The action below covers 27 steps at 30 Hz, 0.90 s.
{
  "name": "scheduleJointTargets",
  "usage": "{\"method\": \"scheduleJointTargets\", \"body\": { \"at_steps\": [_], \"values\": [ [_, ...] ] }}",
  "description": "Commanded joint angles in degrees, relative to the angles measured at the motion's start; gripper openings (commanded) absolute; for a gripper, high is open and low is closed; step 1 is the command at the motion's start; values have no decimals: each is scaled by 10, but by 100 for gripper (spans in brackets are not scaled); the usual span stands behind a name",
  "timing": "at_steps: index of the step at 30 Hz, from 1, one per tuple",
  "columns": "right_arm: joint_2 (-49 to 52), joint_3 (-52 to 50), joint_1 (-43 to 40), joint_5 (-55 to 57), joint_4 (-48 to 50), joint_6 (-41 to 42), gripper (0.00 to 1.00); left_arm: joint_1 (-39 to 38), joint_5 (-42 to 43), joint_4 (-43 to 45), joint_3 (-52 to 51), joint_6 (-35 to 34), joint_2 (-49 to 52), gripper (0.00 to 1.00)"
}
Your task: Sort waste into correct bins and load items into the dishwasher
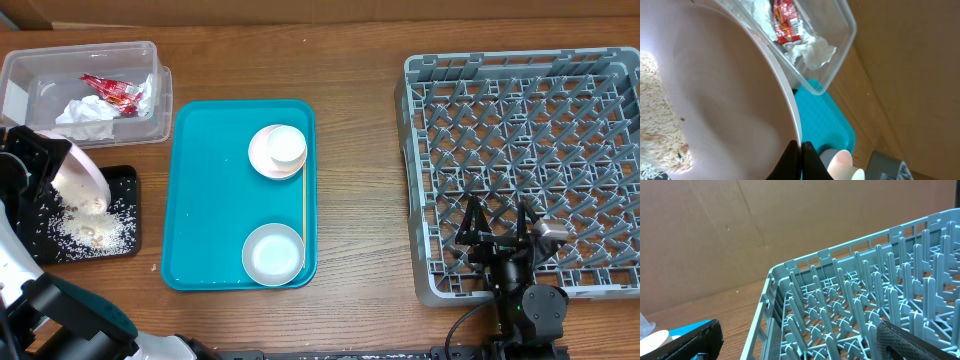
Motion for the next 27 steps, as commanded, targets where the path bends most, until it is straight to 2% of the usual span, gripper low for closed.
{"method": "scheduleJointTargets", "body": {
  "at_steps": [1, 7, 8, 11, 14, 17, 20, 27],
  "values": [
    [-6, -6, -2, -1, 2, -2, 100, 38, 126, 6, 19, 66, 3, 4],
    [-6, -6, -2, -1, 2, -2, 100, 80, 213, 0, 19, 96, 3, 5],
    [-6, -6, -2, -1, 2, -2, 100, 90, 199, -12, 19, 129, 3, 4],
    [-6, -6, -2, -1, 2, -2, 100, 105, 179, -34, 17, 131, 3, 4],
    [-6, -6, -2, -1, 2, -2, 100, 111, 229, -31, 17, 173, 3, 4],
    [-6, -6, -2, -1, 2, -2, 100, 112, 301, -31, 17, 186, 3, 4],
    [-6, -6, -2, -1, 2, -2, 100, 112, 266, -34, 16, 171, 3, 4],
    [-6, -6, -2, -1, 2, -2, 100, 112, 285, -43, 15, 214, 3, 4]
  ]
}}
